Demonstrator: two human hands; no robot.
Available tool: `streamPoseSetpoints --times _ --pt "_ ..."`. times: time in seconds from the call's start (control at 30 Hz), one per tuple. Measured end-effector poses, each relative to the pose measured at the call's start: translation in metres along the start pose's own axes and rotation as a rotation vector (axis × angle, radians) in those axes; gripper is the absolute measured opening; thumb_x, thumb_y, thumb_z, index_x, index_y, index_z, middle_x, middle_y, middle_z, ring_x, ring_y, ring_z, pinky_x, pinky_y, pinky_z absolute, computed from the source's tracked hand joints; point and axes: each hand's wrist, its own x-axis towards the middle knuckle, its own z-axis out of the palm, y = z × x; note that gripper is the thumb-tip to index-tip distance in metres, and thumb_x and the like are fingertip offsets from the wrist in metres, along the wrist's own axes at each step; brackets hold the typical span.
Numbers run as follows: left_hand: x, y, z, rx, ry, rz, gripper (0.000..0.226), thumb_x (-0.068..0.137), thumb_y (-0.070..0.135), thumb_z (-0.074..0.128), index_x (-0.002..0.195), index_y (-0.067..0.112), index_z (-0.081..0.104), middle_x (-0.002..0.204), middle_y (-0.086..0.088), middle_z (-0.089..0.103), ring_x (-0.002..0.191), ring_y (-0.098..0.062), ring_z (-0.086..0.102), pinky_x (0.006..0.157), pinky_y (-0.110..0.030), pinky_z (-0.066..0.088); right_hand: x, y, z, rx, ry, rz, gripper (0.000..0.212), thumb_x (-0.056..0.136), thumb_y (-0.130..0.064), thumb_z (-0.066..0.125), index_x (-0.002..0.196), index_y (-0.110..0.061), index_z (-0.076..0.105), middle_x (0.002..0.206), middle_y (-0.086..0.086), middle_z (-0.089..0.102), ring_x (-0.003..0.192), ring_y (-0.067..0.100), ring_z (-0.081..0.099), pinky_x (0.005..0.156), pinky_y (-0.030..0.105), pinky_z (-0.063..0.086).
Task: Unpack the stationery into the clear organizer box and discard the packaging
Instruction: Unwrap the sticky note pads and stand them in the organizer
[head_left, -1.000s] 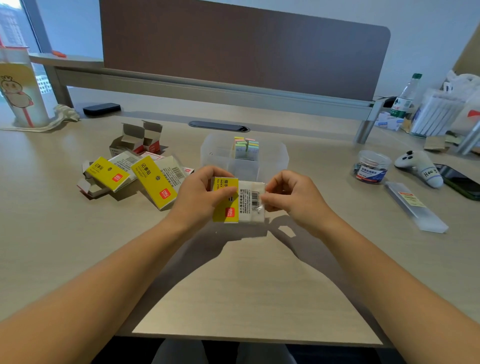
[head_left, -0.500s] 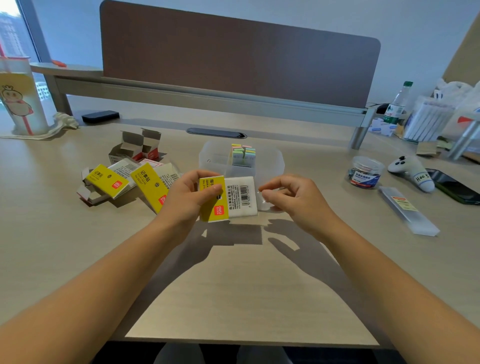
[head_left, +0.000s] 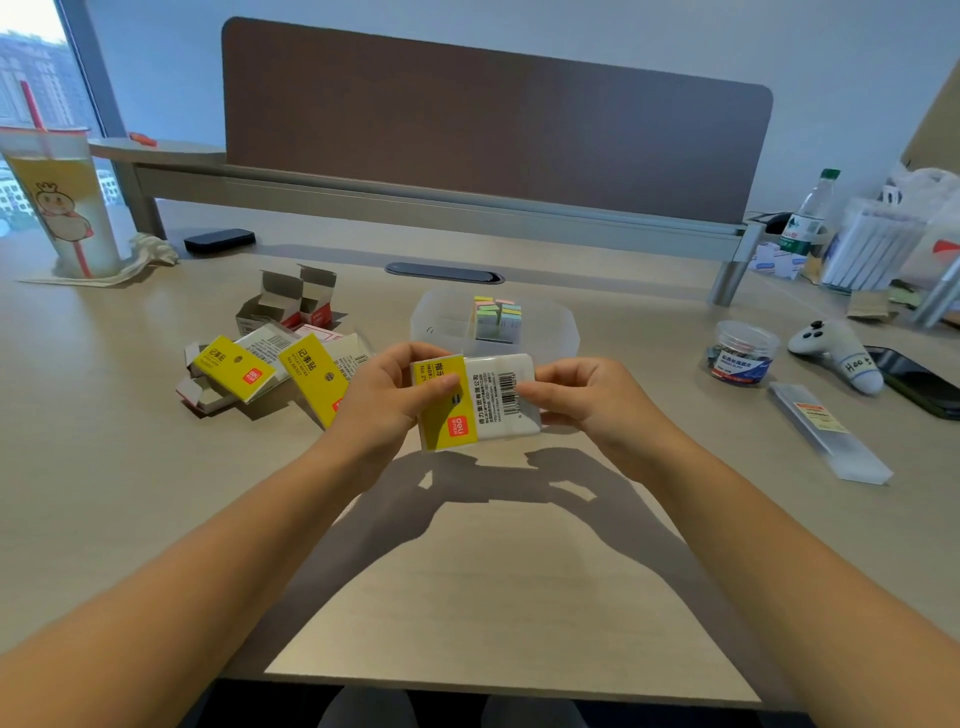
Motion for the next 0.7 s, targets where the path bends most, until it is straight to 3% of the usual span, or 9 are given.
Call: streamPoseSetpoints --times 0.2,0.3,0.43,0.53,0.63,0.7 --pt "0.007 0.005 -0.009 0.027 0.053 -0.007 0.016 0.085 0.005 0.051 0.08 0.019 0.054 0.083 0.0 0.061 0.079 -0.012 0.06 0.061 -0.019 0.055 -0.001 -0.005 -0.014 -0.015 0.098 0.018 0.016 0.085 -0.012 0.055 0.071 -0.017 0.061 0.074 -0.003 0.064 0.064 0.009 0.056 0.059 0.018 0.049" --pt "0.011 0.007 -0.011 0.04 0.086 -0.024 0.015 0.086 0.006 0.05 0.08 0.019 0.054 0.085 0.001 0.059 0.08 -0.011 0.059 0.064 -0.022 0.055 -0.003 -0.007 -0.021 -0.071 0.202 -0.025 0.016 0.085 -0.015 0.056 0.071 -0.019 0.062 0.059 -0.005 0.061 0.045 0.005 0.044 0.042 0.012 0.039" --pt "0.013 0.009 -0.012 0.018 0.118 -0.031 0.015 0.087 0.007 0.049 0.079 0.02 0.053 0.084 0.002 0.059 0.078 -0.011 0.059 0.057 -0.019 0.055 -0.007 -0.008 -0.03 -0.05 0.205 -0.047 0.016 0.088 -0.016 0.05 0.076 -0.018 0.059 0.039 -0.006 0.058 0.034 0.002 0.048 0.036 0.013 0.039" --pt "0.011 0.008 -0.012 0.0 0.12 -0.049 0.015 0.087 0.007 0.049 0.08 0.019 0.053 0.085 0.001 0.059 0.078 -0.013 0.06 0.056 -0.018 0.055 -0.011 -0.008 -0.036 -0.015 0.178 -0.043 0.015 0.09 -0.016 0.047 0.077 -0.015 0.056 0.051 -0.003 0.063 0.039 0.004 0.055 0.041 0.015 0.045" --pt "0.009 0.006 -0.009 -0.017 0.124 -0.066 0.016 0.087 0.008 0.048 0.079 0.02 0.053 0.086 -0.001 0.059 0.081 -0.017 0.06 0.055 -0.018 0.054 -0.015 -0.005 -0.043 -0.014 0.137 -0.045 0.012 0.089 -0.015 0.048 0.081 -0.019 0.056 0.075 -0.001 0.066 0.061 0.008 0.063 0.056 0.017 0.053" --pt "0.007 0.005 -0.007 -0.009 0.128 -0.067 0.016 0.088 0.008 0.048 0.079 0.02 0.053 0.087 -0.001 0.059 0.084 -0.018 0.059 0.056 -0.018 0.055 -0.017 -0.002 -0.047 0.008 0.134 -0.067 0.007 0.086 -0.014 0.052 0.084 -0.019 0.056 0.081 -0.001 0.066 0.071 0.012 0.063 0.062 0.018 0.054"
